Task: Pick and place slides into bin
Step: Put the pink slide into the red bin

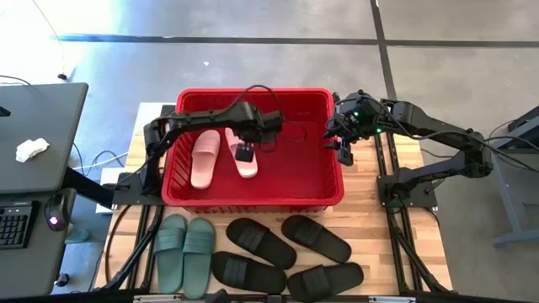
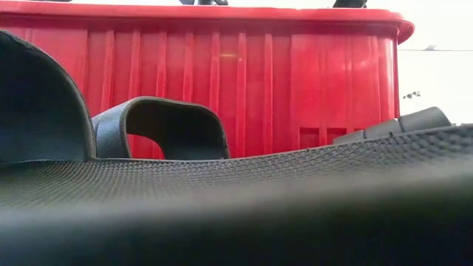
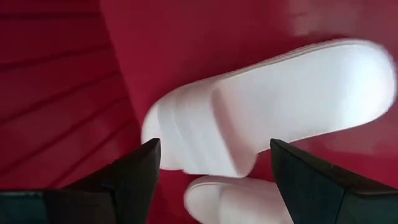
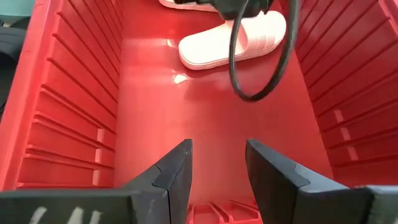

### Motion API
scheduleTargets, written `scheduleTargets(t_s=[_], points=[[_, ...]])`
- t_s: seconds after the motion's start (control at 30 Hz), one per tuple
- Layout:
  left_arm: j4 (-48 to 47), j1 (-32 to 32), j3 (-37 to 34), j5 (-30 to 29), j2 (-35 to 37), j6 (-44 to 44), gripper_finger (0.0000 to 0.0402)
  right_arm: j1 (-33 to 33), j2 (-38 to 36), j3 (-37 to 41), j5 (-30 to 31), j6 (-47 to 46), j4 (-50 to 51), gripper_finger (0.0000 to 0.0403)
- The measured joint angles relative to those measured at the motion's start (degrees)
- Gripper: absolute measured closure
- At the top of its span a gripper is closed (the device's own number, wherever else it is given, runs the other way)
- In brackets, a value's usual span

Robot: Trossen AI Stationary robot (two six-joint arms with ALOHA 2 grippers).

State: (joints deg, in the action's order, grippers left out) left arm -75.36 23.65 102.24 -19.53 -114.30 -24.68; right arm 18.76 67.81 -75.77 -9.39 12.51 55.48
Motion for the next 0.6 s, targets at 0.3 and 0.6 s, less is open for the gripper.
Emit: scheduleTargets(t_s=[0.3,0.6], points=[[1.4,-0.4,-3.5,-1.3,-2.3,7.4,0.0117,0.0,0.0,0.0,0.0,0.5,2.5,0.0265],[8.8,-0.4,-12.4,-5.4,-2.1,12.1,0.0117,0.0,0.0,0.0,0.2,2.1,2.5,0.0265]])
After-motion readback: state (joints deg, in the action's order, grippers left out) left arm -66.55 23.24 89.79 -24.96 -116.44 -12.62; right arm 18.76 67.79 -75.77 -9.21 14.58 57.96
